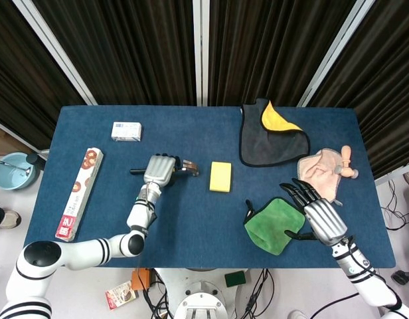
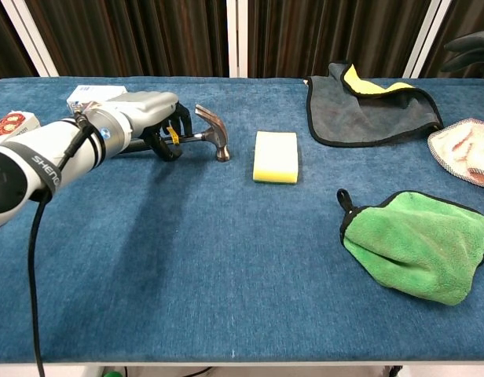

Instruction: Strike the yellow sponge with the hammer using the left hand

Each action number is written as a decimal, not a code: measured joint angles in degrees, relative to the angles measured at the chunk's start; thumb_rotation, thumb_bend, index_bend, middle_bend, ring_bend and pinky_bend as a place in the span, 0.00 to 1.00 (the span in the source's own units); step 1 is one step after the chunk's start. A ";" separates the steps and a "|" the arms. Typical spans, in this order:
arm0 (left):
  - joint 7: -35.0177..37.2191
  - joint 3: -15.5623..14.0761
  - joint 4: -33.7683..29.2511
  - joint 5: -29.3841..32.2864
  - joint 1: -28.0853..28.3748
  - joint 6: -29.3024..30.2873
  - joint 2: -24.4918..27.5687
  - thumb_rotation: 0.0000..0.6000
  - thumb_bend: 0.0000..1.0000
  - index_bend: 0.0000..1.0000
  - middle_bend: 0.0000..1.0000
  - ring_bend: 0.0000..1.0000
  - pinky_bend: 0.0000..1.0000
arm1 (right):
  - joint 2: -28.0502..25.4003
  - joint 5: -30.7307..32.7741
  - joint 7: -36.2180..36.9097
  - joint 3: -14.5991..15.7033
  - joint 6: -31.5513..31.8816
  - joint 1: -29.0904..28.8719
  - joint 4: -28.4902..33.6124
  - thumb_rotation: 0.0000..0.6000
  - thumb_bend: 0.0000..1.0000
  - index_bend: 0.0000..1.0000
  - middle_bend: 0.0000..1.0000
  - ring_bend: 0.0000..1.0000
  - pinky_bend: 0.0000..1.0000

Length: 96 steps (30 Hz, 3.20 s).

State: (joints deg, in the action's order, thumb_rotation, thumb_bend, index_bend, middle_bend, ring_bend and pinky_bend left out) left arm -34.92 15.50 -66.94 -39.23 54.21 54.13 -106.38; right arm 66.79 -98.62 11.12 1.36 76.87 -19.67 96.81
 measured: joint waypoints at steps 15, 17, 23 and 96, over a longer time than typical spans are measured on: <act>-0.14 0.31 1.45 -0.05 -0.14 -0.51 -0.66 1.00 0.50 0.46 0.46 0.35 0.35 | -0.06 0.03 0.95 0.06 0.27 0.17 -0.33 1.00 0.04 0.00 0.10 0.00 0.10; -0.25 0.25 1.56 -0.05 -0.16 -0.61 -0.69 1.00 0.52 0.47 0.47 0.35 0.35 | -0.08 0.03 0.99 0.07 0.25 0.17 -0.33 1.00 0.04 0.00 0.10 0.00 0.10; 0.12 0.12 2.21 -0.72 -0.35 -0.49 -1.05 1.00 0.54 0.51 0.50 0.39 0.39 | -0.06 0.09 1.07 0.08 0.33 0.25 -0.39 1.00 0.04 0.00 0.10 0.00 0.10; 42.48 -5.15 31.43 -41.88 0.71 3.36 -13.44 1.00 0.89 0.88 0.89 0.93 1.00 | -1.07 2.19 0.01 0.21 -0.87 1.31 0.88 1.00 0.04 0.00 0.14 0.00 0.09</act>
State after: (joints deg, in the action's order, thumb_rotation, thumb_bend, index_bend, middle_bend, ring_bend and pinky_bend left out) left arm 7.56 10.35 -35.51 -81.11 54.93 57.50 -119.81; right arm 65.71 -96.43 11.12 1.57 76.00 -18.36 97.69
